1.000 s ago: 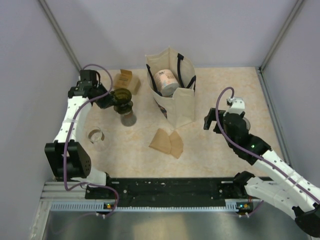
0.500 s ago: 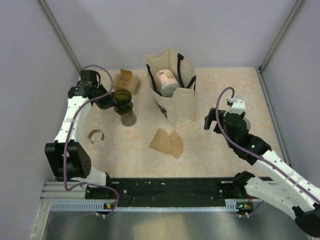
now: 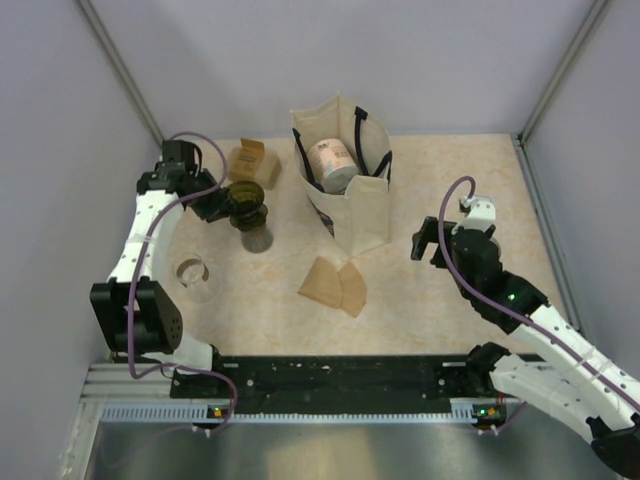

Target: Place the coffee filter in the dripper

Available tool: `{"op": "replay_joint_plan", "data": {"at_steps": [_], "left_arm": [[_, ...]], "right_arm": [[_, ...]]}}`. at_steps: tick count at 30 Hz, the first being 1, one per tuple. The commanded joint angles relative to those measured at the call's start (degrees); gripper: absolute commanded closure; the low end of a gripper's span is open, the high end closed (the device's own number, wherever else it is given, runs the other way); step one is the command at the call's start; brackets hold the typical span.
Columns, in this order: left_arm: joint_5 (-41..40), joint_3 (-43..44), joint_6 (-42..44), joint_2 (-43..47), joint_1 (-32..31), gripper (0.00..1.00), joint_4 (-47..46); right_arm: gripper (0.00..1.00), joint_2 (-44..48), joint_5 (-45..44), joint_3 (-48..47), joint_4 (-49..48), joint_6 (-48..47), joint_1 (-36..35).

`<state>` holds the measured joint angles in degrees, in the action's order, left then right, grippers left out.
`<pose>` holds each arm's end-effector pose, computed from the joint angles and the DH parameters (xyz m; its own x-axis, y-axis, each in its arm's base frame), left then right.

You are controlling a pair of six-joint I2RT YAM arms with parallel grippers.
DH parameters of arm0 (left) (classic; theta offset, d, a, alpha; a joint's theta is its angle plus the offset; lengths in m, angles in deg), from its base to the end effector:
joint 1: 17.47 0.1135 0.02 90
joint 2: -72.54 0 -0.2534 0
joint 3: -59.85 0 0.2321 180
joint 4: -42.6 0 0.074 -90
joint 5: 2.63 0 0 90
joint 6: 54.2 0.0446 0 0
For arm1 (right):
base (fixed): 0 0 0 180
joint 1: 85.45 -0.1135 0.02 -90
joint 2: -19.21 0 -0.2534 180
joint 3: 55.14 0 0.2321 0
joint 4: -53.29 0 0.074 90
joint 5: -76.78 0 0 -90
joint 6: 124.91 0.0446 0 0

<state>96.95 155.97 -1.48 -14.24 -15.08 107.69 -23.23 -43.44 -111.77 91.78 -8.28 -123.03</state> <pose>0.3012 0.0051 0.3066 -0.6889 -0.6265 -0.3645 -0.4585 0.7661 -0.4504 0.1410 0.0801 0.2951 -0.3648 0.2080 -0.9076 0.0001 0.9747 0.2234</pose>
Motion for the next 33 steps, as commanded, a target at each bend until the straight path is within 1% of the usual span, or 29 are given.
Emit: {"op": "replay_joint_plan", "data": {"at_steps": [1, 3, 6, 7, 9, 10, 13, 14, 15, 17, 18, 20, 23, 24, 26, 28, 30, 32, 33], "left_arm": [[-0.18, 3.05, 1.07, 0.91, 0.24, 0.62, -0.01], [-0.09, 3.67, 1.15, 1.61, 0.24, 0.56, 0.08], [-0.44, 4.90, 1.24, 3.19, 0.24, 0.49, 0.43], [-0.36, 5.60, 1.42, 3.72, 0.33, 0.42, 0.69], [-0.53, 6.57, 1.94, 5.47, 0.24, 0.24, 0.78], [-0.10, 6.40, 2.64, 6.53, 0.16, 0.18, 0.35], [1.31, 2.72, 4.84, 11.53, -0.02, 0.05, -0.88], [1.40, 1.14, 5.11, 13.90, -0.02, 0.04, -1.32], [1.05, -0.62, 5.28, 16.18, -0.19, 0.01, -1.33], [0.70, -4.66, 5.81, 21.89, -0.72, 0.01, -2.90], [1.31, -6.59, 5.99, 26.44, -1.07, 0.01, -3.95], [5.68, -11.86, 7.12, 32.79, -1.77, 0.01, -7.03], [13.25, -17.76, 8.53, 40.01, -2.13, 0.01, -7.66], [14.57, -19.86, 7.93, 41.59, -4.39, 0.01, -7.74], [16.42, -24.43, 6.26, 43.44, -7.21, 0.01, -8.88], [16.26, -28.65, 3.89, 43.46, -13.35, 0.01, -12.20], [15.90, -32.26, 2.39, 41.79, -20.11, 0.01, -16.33], [15.20, -34.90, 0.64, 38.64, -23.56, 0.01, -21.52], [15.11, -35.87, -0.50, 36.97, -24.18, 0.01, -23.11]], "right_arm": [[0.01, 0.69, -1.07, -0.63, -0.66, 0.26, 0.67], [0.01, 0.60, -0.99, -0.63, -0.57, 0.26, 0.67], [0.01, 0.69, -0.63, -0.71, -0.66, 0.09, 0.67], [0.01, 0.69, -0.72, -0.71, -0.66, 0.09, 0.67], [0.01, 0.43, -0.11, -0.71, -0.74, -0.26, 0.67], [0.01, 0.34, 0.59, -0.71, -0.92, -0.61, 0.67], [0.01, -0.45, 3.31, -0.19, -2.23, -2.02, 0.76], [0.01, -0.89, 4.37, -0.19, -2.59, -2.63, 0.76], [0.01, -1.33, 5.07, -0.36, -2.76, -2.90, 0.67], [0.01, -2.64, 6.92, -0.89, -3.03, -3.16, 0.67], [0.01, -3.00, 8.23, -1.15, -3.29, -3.08, 0.67], [0.01, -3.88, 12.44, -1.33, -3.99, -2.73, 0.76], [0.01, -5.28, 17.81, -0.54, -5.40, -0.80, 0.67], [0.01, -5.72, 20.35, -0.10, -6.36, -0.36, 0.67], [0.01, -6.60, 22.65, 0.51, -7.86, 1.13, 0.67], [0.01, -7.75, 25.28, 0.95, -9.35, 2.54, 0.67], [0.01, -8.62, 29.06, 2.18, -11.89, 4.03, 0.67], [0.02, -9.94, 32.48, 4.28, -15.49, 6.58, 0.58], [0.02, -10.90, 34.16, 5.51, -17.77, 7.63, 0.58]]}}
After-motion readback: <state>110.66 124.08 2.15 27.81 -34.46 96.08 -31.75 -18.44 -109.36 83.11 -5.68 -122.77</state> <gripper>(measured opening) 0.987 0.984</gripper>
